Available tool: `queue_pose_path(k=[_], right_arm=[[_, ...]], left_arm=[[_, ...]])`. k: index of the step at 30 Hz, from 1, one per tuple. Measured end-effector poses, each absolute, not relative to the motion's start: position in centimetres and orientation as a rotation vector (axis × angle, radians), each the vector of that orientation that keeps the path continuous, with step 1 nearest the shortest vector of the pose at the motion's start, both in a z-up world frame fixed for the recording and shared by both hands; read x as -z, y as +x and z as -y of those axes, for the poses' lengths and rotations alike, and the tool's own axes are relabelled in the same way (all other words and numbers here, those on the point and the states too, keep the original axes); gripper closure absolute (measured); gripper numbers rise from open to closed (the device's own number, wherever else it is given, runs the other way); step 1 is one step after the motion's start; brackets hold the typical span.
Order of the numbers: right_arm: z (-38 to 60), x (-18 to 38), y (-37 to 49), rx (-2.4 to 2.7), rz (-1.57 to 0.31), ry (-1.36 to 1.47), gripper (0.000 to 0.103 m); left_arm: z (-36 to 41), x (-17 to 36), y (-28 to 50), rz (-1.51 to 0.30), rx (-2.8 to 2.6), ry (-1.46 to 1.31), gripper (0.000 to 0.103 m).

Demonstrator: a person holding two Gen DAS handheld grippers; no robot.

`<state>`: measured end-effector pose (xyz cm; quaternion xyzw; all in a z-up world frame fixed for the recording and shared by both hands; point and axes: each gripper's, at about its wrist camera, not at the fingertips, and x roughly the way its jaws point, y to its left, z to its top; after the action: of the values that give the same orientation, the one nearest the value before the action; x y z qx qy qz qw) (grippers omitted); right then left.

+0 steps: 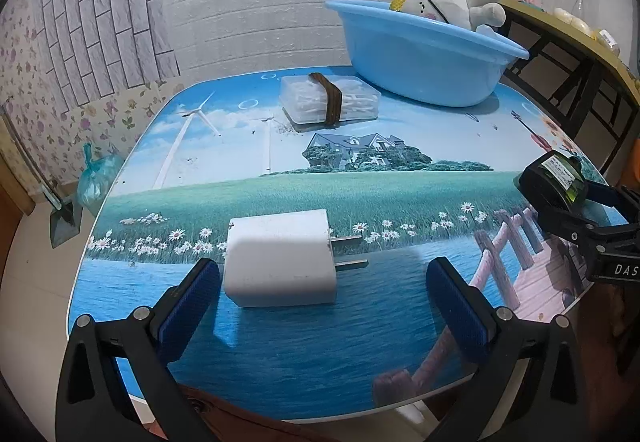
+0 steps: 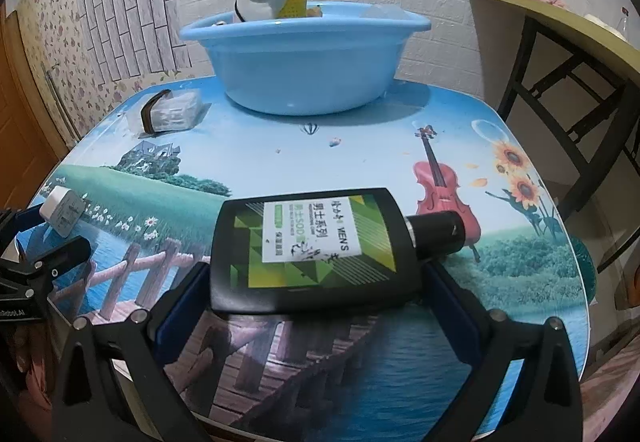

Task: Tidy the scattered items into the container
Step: 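Lift the white charger and black bottle off the table with both tools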

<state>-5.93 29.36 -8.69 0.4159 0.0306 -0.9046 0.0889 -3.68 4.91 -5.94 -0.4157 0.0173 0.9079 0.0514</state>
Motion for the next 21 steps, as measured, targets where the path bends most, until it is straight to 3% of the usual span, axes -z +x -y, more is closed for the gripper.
queue_pose_path(k=[21], right_arm=[[-29.29, 8.73, -5.86, 2.702, -0.088, 1.226, 0.0]], left_arm=[[-4.95, 6.02, -3.9, -0.045, -2.771, -1.253, 0.0]])
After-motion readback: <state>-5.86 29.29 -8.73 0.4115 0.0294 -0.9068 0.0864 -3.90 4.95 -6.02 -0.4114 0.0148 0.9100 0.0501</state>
